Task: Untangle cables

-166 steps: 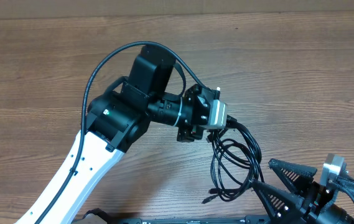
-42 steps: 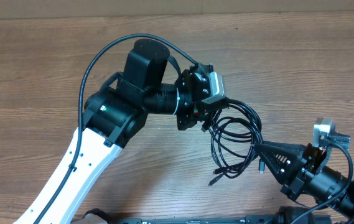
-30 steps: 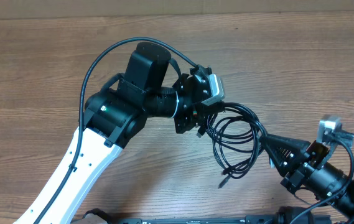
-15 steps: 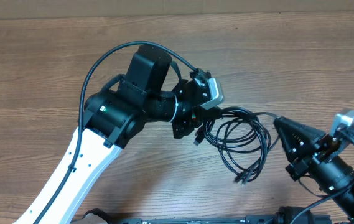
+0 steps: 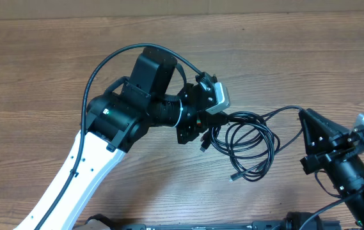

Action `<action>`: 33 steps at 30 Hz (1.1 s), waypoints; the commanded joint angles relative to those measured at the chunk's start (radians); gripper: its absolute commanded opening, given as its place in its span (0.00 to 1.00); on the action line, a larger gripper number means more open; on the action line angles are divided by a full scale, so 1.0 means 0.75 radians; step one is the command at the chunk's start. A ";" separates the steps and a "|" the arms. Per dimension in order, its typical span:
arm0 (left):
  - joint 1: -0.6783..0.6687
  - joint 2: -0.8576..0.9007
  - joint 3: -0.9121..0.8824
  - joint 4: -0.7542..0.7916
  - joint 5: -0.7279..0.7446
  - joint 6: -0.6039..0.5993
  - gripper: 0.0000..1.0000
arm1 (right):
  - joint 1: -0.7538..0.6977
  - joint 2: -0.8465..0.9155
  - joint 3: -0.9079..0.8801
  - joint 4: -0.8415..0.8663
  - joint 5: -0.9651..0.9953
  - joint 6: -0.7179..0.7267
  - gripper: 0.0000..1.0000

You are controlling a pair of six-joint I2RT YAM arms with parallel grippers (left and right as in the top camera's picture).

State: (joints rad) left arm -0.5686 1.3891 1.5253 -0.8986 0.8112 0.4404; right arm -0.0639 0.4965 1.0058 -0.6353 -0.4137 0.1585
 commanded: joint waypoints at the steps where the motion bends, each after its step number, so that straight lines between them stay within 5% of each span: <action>1: -0.009 -0.003 0.019 -0.029 0.038 0.064 0.04 | -0.012 0.001 0.005 0.083 0.181 -0.125 0.04; 9: -0.065 -0.002 0.019 -0.028 0.034 0.122 0.04 | -0.012 0.001 0.005 0.187 0.155 -0.298 0.09; 12: -0.064 -0.002 0.019 -0.026 0.037 0.122 0.04 | -0.012 0.001 0.004 0.140 0.131 -0.297 0.61; 13: -0.064 -0.002 0.019 -0.022 0.038 0.122 0.04 | -0.012 0.001 0.004 0.114 0.132 -0.298 0.92; 14: -0.064 -0.002 0.019 -0.019 0.038 0.122 0.04 | -0.012 0.001 0.004 0.089 0.132 -0.298 1.00; 21: -0.063 -0.002 0.019 0.008 0.037 0.112 0.04 | -0.012 0.001 0.004 -0.116 0.107 -0.242 1.00; 33: 0.113 -0.003 0.019 0.123 0.026 -0.160 0.04 | -0.012 0.001 0.004 -0.329 -0.001 -0.169 1.00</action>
State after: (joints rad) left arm -0.5304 1.3891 1.5253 -0.8154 0.8181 0.4110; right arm -0.0662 0.4965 1.0058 -0.8783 -0.3931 -0.0120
